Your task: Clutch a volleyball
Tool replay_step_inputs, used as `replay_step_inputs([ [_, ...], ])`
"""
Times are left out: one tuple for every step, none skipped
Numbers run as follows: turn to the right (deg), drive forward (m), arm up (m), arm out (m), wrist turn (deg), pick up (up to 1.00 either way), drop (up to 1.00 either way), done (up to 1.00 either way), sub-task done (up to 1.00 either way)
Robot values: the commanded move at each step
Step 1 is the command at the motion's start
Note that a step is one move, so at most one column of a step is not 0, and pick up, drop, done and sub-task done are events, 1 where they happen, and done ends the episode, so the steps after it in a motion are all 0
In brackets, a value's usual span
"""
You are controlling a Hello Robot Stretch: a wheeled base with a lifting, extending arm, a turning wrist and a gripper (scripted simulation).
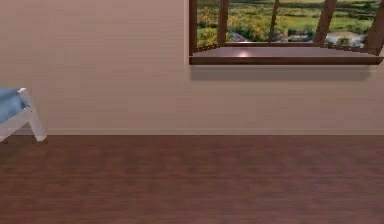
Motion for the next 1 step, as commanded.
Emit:
replay_step_inputs([
  [0.0,0.0,-0.3,0.0,0.0,0.0,0.0,0.0,0.0],
])
